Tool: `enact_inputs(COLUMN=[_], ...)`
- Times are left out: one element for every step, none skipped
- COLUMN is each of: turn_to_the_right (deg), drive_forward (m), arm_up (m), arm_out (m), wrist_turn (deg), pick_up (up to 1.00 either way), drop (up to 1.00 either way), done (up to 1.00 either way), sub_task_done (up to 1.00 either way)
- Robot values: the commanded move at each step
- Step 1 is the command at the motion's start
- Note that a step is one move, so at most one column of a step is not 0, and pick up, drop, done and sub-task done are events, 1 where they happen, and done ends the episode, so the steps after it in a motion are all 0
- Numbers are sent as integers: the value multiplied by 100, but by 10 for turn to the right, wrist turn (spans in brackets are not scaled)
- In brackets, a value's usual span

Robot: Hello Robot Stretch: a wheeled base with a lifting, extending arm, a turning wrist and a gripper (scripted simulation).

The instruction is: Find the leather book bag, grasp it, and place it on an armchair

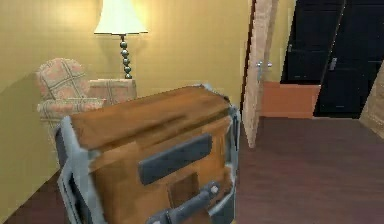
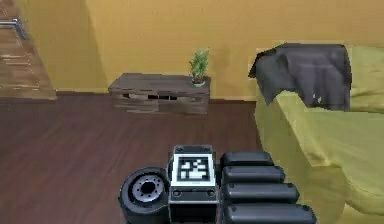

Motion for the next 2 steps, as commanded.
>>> enact_inputs(turn_to_the_right=[0, -60], drive_forward=[100, 0], arm_up=[0, 0], arm_out=[0, 0], wrist_turn=[0, 0], pick_up=[0, 0], drop=[0, 0], done=[0, 0], sub_task_done=[0, 0])
